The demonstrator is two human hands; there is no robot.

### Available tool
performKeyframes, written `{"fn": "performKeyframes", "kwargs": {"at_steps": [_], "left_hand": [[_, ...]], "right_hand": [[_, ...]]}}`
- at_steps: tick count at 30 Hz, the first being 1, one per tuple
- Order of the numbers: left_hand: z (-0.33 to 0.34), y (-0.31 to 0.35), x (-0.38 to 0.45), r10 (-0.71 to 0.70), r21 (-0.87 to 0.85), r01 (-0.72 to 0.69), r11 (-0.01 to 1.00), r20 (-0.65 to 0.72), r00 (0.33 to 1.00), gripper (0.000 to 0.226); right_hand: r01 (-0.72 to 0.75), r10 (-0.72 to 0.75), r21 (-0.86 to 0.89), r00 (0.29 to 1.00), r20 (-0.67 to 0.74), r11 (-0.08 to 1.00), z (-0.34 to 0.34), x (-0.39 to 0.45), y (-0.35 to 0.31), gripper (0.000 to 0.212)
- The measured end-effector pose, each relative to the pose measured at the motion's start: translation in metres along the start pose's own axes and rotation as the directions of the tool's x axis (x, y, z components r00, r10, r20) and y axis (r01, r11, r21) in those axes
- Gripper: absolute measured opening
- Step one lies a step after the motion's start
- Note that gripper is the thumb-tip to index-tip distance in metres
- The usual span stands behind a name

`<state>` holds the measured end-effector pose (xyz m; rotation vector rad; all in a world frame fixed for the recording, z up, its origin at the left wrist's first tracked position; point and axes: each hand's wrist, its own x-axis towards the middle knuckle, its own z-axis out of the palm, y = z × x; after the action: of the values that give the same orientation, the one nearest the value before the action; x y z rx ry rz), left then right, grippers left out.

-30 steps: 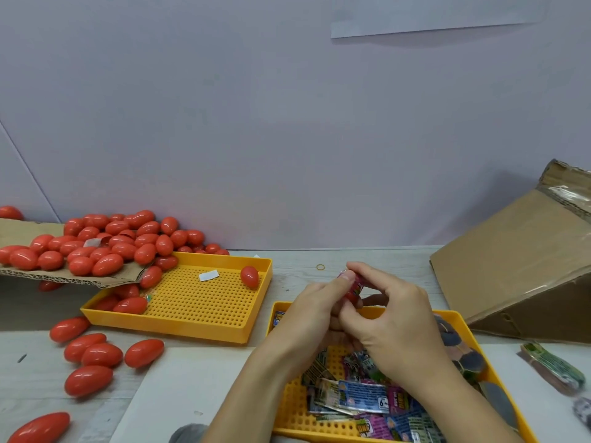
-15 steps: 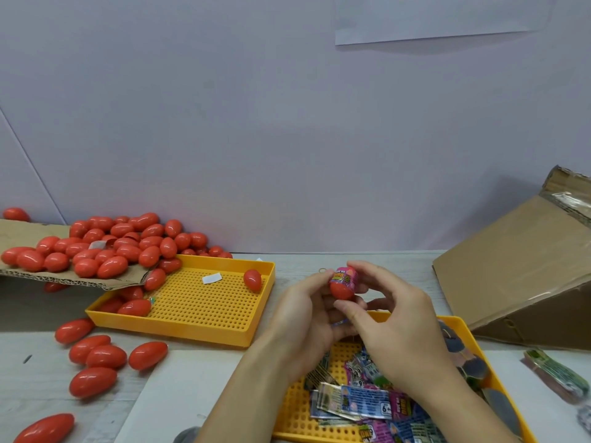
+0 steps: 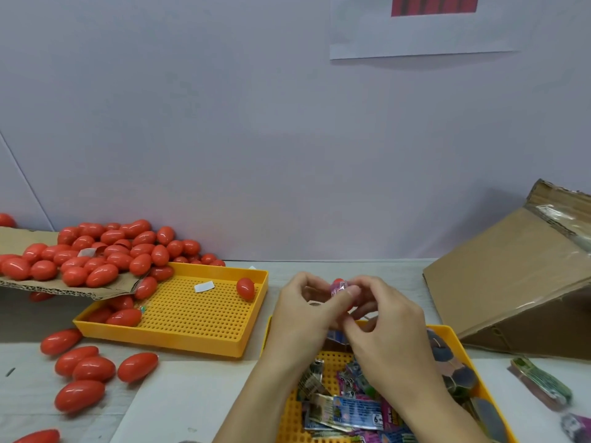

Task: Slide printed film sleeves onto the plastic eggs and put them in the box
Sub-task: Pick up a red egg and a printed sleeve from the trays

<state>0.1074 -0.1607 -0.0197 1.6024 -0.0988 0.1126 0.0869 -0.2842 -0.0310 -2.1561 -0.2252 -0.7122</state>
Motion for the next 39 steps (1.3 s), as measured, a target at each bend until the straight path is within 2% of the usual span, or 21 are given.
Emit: {"fn": "performKeyframes", "kwargs": {"at_steps": [2,5,8,9,10,12,14,15,17,18,20,21,24,26,28,30,33,36,39], "left_hand": [[0.002,0.006,-0.001,-0.018,0.015,0.018,1.000,0.023,1.000,0.032],[-0.002,0.011,0.000,-0.010,0.139,0.010,0.990,0.000,1.000,0.034],[-0.023,0.012,0.006,0.039,0.212,-0.024,0.977,-0.070,0.997,0.030],[-0.033,0.012,0.009,0.043,0.203,-0.021,0.979,-0.104,0.994,0.029],[-0.046,0.012,0.014,0.038,0.200,-0.008,0.980,-0.145,0.989,0.029],[-0.074,0.010,0.021,0.022,0.212,0.030,0.977,-0.241,0.970,0.029],[-0.102,0.007,0.026,-0.021,0.198,0.092,0.976,-0.336,0.942,0.031],[-0.114,0.006,0.029,-0.064,0.169,0.134,0.976,-0.366,0.928,0.032],[-0.131,0.004,0.041,-0.175,0.120,0.241,0.963,-0.399,0.900,0.034],[-0.137,0.003,0.047,-0.239,0.089,0.297,0.951,-0.402,0.884,0.032],[-0.144,-0.005,0.046,-0.300,0.065,0.345,0.936,-0.363,0.882,0.027],[-0.145,-0.007,0.046,-0.307,0.066,0.355,0.932,-0.373,0.876,0.026],[-0.130,0.006,0.037,-0.237,0.137,0.340,0.930,-0.483,0.843,0.026],[-0.115,0.012,0.021,-0.079,0.317,0.251,0.915,-0.470,0.879,0.019],[-0.113,0.011,0.015,0.025,0.534,0.231,0.813,-0.430,0.902,0.011],[-0.115,0.007,0.016,-0.007,0.622,0.274,0.734,-0.396,0.918,0.006],[-0.118,0.003,0.023,-0.039,0.711,0.297,0.637,-0.355,0.934,0.030],[-0.115,0.007,0.037,-0.051,0.864,0.181,0.469,-0.178,0.983,0.048],[-0.103,0.013,0.055,-0.138,0.937,0.082,0.338,-0.037,0.990,0.055]], "right_hand": [[-0.052,0.052,0.021,0.999,0.009,0.998,-0.002,0.001,0.001,0.022],[-0.284,0.262,0.159,0.954,0.147,0.946,-0.010,0.006,0.003,0.005],[-0.583,0.461,0.264,0.791,0.403,0.768,-0.022,0.013,0.009,0.015],[-0.652,0.497,0.331,0.745,0.445,0.682,-0.029,0.017,0.010,0.017],[-0.680,0.515,0.425,0.731,0.447,0.597,-0.039,0.024,0.011,0.019],[-0.594,0.551,0.690,0.767,0.329,0.415,-0.064,0.042,0.012,0.020],[-0.352,0.612,0.893,0.782,0.116,0.281,-0.100,0.062,0.013,0.023],[-0.232,0.640,0.937,0.768,0.012,0.261,-0.119,0.070,0.014,0.025],[-0.109,0.657,0.961,0.748,-0.088,0.253,-0.149,0.076,0.018,0.039],[-0.118,0.646,0.964,0.760,-0.069,0.240,-0.159,0.075,0.022,0.047],[-0.228,0.616,0.951,0.786,0.052,0.211,-0.166,0.068,0.028,0.060],[-0.293,0.596,0.932,0.795,0.115,0.212,-0.164,0.064,0.030,0.060],[-0.454,0.582,0.852,0.778,0.237,0.260,-0.149,0.058,0.033,0.038],[-0.547,0.569,0.786,0.758,0.318,0.289,-0.137,0.056,0.034,0.028],[-0.655,0.530,0.680,0.724,0.442,0.328,-0.116,0.054,0.031,0.024],[-0.734,0.488,0.572,0.675,0.554,0.365,-0.093,0.048,0.027,0.021],[-0.777,0.409,0.426,0.614,0.675,0.463,-0.062,0.040,0.022,0.017],[-0.777,0.356,0.338,0.566,0.744,0.530,-0.047,0.036,0.024,0.016],[-0.766,0.315,0.330,0.557,0.769,0.551,-0.045,0.036,0.028,0.017]]}}
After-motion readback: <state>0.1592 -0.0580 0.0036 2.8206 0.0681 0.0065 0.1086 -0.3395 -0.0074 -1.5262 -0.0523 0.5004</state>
